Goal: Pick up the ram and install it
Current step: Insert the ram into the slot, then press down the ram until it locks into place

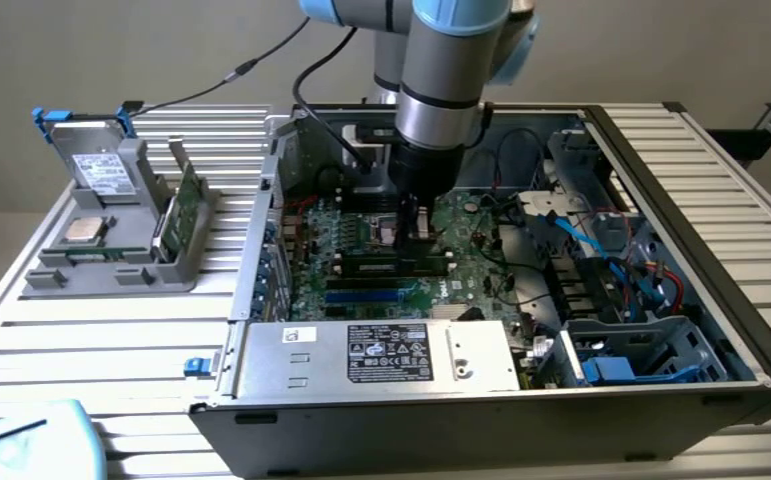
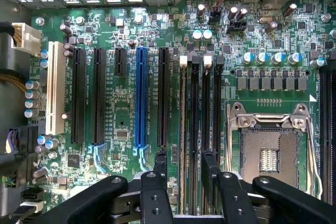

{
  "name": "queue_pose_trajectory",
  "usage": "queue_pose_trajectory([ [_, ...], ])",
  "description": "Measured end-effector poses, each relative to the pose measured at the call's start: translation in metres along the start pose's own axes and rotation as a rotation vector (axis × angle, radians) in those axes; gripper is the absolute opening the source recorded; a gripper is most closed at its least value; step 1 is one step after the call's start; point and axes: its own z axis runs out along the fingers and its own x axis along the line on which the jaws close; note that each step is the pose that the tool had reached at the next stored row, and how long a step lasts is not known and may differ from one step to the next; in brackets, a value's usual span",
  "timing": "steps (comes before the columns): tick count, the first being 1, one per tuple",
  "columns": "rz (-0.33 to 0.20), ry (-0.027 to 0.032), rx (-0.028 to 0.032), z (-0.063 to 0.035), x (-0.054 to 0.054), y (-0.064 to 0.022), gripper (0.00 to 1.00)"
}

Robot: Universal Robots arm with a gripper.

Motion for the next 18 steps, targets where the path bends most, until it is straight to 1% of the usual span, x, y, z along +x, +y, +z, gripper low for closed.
queue_pose_trajectory([
  [2, 0.000, 0.0001, 0.0049, -0.0018, 0.000, 0.0031, 0.40],
  [6, 0.001, 0.0000, 0.0142, -0.0084, 0.001, 0.0073, 0.40],
  [9, 0.002, 0.0000, 0.0198, -0.0119, 0.001, 0.0095, 0.40],
  [11, 0.002, 0.0000, 0.0210, -0.0125, 0.001, 0.0097, 0.40],
  [18, 0.002, 0.0000, 0.0210, -0.0125, 0.001, 0.0098, 0.40],
])
